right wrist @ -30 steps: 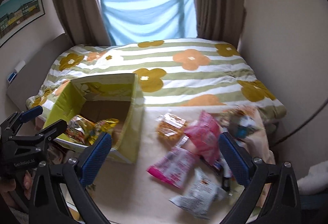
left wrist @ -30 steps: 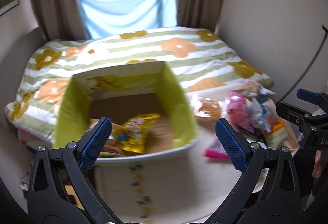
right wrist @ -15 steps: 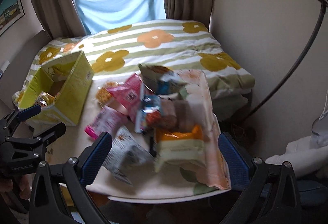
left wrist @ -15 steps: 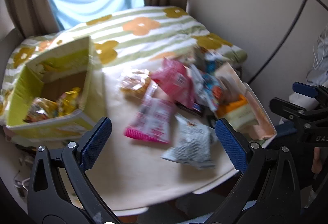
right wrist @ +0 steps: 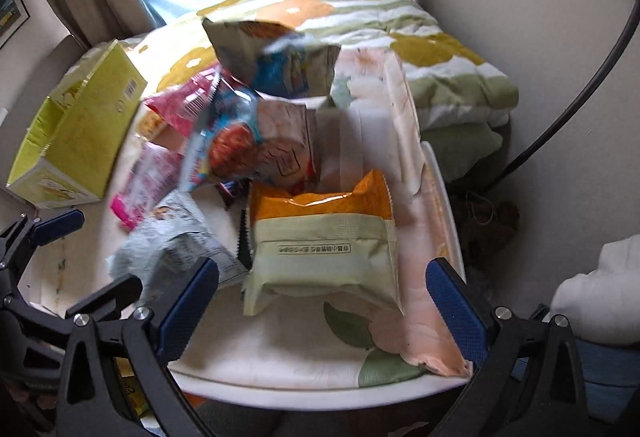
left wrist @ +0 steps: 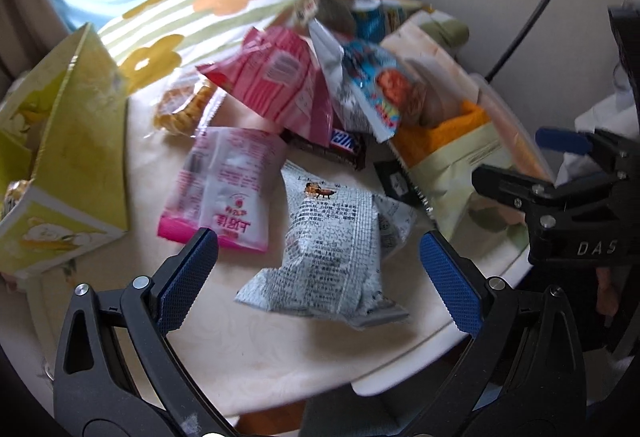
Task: Organize snacks
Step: 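Grasp the grey printed bag with left tool while right grasps orange-topped bag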
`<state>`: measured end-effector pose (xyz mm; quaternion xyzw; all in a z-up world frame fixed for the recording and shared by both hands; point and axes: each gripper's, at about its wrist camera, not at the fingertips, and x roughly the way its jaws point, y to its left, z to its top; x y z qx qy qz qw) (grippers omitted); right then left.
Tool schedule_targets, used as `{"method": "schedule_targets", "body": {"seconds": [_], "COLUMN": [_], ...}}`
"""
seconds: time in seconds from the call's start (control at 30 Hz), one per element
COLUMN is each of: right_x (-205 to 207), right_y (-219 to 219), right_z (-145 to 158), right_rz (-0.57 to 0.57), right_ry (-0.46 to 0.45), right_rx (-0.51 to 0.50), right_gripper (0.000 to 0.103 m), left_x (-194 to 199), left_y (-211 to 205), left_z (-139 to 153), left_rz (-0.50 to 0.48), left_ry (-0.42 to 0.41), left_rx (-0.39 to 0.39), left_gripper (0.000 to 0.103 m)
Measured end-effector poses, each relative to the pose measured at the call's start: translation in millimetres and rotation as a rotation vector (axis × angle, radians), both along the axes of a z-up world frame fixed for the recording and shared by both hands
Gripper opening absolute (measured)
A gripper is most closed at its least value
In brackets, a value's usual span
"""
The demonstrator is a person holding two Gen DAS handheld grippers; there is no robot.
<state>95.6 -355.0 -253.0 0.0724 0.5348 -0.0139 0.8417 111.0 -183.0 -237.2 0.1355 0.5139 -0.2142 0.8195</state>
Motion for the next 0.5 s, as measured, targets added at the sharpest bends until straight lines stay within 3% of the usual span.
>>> {"method": "schedule_targets", "body": {"seconds": [0.33,0.37,0.4,0.5], "right_x": [21.2,21.5,22.3,25.5], "right_y": [1.1,1.8,2.4,2.9], "right_z": [-32.7,-34.5,-35.5,-39.2], "right_rz": [-0.003,-0.004,-0.004,-0.002], "right_ry": [0.063,0.067,0.071,0.081], "right_rx": [0.007,0.006,0.006,-0.007], "right_gripper": [0.103,0.103,0.103,0.103], "left_x": [8.4,9.7,10.7,12.2], "left_y": [-12.3,-13.9,-14.8,-18.0], "left_z": [-36.3,-40.0,-42.1,-48.2], "left_rz": [-0.077,-0.086,-0.09,-0.112], "left_ry": [0.037,0.046,0.051,0.072], "left_rx": [0.039,0.038,0.041,0.033], "left_gripper": [0.088,0.084,0.073,0.068]}}
